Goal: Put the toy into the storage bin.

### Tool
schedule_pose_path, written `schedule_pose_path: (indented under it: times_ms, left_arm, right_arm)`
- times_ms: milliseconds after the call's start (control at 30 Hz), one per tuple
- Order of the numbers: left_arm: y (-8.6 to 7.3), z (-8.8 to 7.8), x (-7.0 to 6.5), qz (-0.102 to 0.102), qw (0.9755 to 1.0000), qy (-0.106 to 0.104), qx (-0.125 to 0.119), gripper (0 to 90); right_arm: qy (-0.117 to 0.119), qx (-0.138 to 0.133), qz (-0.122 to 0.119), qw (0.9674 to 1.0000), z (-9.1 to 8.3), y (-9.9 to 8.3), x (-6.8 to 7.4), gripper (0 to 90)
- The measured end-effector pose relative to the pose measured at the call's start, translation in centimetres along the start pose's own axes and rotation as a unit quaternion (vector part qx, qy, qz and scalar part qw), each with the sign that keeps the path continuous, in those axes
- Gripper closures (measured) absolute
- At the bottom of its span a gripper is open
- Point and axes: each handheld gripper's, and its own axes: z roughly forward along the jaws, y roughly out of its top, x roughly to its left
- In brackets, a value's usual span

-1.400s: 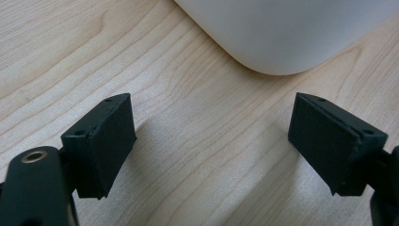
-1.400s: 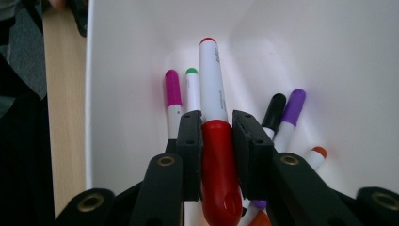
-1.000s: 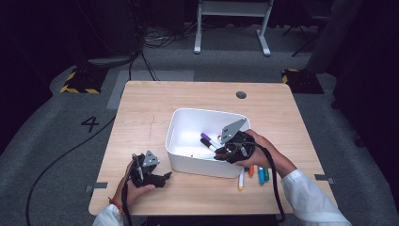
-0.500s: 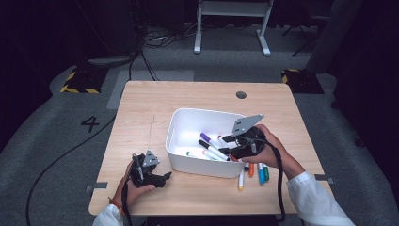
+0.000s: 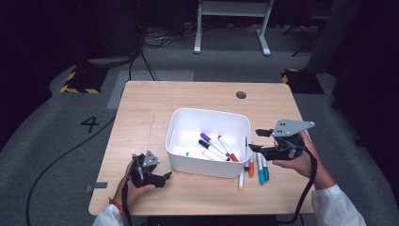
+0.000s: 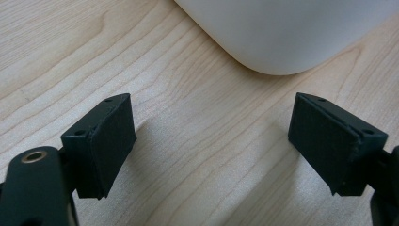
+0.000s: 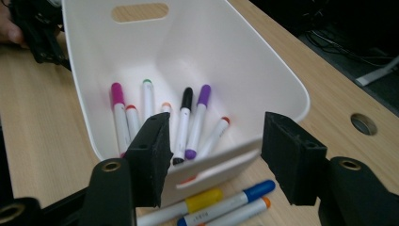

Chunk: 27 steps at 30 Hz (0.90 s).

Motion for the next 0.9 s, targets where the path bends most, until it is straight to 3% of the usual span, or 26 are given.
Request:
schedule_pose_path:
  times_ms: [167,333,500,667,900]
  left_arm:
    - [0.0,0.0,0.0,0.000,1.0000,-0.002,0.000,15.3]
    - [0.0,0.0,0.0,0.001,1.0000,-0.003,0.000,15.3]
    - [0.0,0.0,0.0,0.000,1.0000,0.000,0.000,15.3]
    - [0.0,0.0,0.0,0.000,1.0000,0.000,0.000,15.3]
    - [0.0,0.0,0.0,0.000,1.0000,0.000,0.000,15.3]
  right_arm:
    - [-0.023,0.005,0.025,0.9994,-0.8,-3.6,-0.4,41.8]
    - [-0.035,0.025,0.058,0.9974,-0.2,-7.5,-0.5,38.0]
    - [-0.057,0.058,0.073,0.9940,0.9,-10.6,-0.6,34.1]
    - [-0.060,0.075,0.098,0.9906,1.9,-12.6,-0.6,32.3]
    - [-0.051,0.094,0.104,0.9888,3.0,-13.9,-0.5,31.9]
